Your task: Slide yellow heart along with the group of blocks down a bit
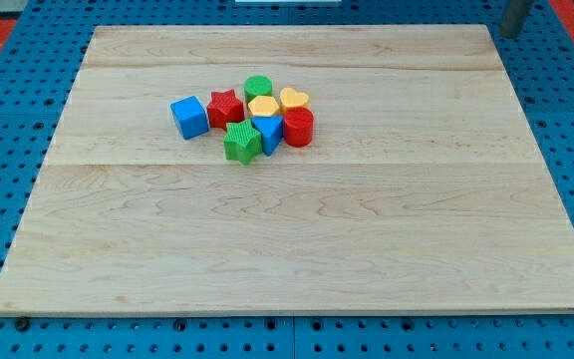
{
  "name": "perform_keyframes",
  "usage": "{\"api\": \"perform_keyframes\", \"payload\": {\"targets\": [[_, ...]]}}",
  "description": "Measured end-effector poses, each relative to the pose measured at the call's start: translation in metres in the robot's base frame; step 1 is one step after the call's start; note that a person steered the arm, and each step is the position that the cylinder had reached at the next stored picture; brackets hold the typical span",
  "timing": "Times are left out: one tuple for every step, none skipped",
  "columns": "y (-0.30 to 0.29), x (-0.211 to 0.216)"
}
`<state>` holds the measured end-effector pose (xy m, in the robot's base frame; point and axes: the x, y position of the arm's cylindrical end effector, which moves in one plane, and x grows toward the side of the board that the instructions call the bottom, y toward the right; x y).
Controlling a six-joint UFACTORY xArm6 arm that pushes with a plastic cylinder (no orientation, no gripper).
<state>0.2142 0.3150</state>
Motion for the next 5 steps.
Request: {"api": "perform_keyframes", "payload": {"targets": [[0.000, 0.023], [0.000, 0.027], [-0.009, 0.072], [-0.063, 0.084], [-0.065, 0.085]]}}
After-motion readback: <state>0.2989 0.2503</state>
